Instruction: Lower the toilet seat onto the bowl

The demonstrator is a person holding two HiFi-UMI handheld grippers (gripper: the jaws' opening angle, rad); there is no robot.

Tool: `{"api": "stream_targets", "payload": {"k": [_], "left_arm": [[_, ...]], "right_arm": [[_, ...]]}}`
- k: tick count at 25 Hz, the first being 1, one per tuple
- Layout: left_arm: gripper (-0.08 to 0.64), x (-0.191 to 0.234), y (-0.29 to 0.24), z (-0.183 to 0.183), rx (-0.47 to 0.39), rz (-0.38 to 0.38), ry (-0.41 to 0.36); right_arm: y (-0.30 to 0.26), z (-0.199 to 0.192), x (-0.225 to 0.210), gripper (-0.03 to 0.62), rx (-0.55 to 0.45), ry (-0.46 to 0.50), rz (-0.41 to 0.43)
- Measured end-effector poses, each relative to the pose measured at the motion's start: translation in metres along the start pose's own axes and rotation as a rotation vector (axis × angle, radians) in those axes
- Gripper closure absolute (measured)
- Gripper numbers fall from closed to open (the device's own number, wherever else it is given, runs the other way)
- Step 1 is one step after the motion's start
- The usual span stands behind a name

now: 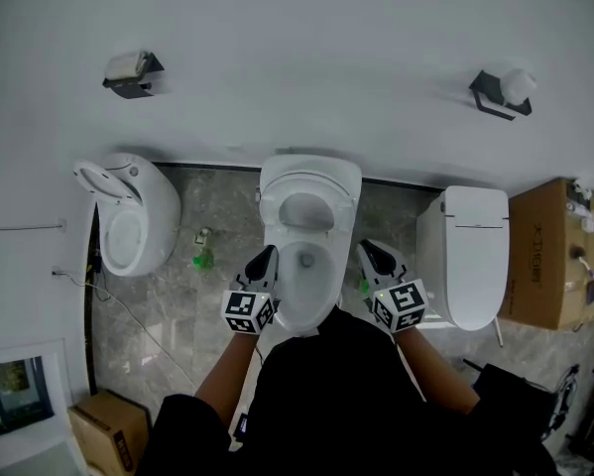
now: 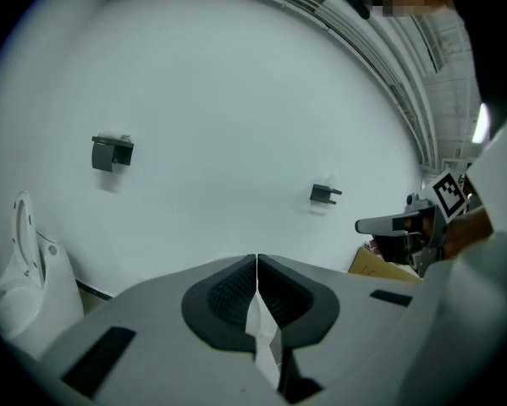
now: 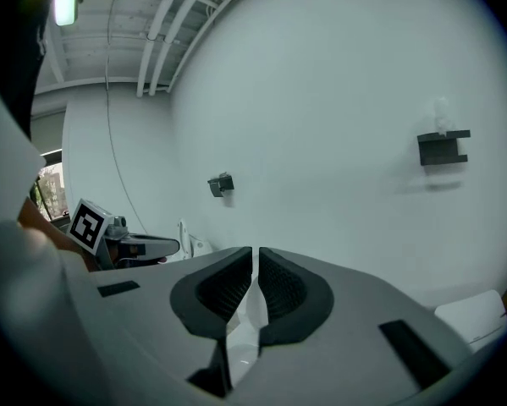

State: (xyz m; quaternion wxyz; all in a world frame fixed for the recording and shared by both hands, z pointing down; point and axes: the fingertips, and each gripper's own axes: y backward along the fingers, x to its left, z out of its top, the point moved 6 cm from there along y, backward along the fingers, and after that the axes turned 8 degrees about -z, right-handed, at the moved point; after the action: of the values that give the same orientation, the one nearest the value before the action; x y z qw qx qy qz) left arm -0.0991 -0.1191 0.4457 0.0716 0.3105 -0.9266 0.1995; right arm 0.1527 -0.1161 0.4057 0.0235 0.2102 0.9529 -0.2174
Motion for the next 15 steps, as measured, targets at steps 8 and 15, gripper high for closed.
{"api": "stream_targets", "payload": {"k": [8, 15], "left_arm": [[0.541, 0.041, -0.064, -0.005, 0.15, 0.023, -0.078], [0.541, 0.059, -0.107, -0.015, 0.187, -0.037, -0.049]], "right_arm": [[-0.058, -0.008, -0.029, 0.556, 0.109, -0.017, 0.002], [-0.102, -0.023, -0.041, 0.555, 0.203, 0.063, 0.07]]}}
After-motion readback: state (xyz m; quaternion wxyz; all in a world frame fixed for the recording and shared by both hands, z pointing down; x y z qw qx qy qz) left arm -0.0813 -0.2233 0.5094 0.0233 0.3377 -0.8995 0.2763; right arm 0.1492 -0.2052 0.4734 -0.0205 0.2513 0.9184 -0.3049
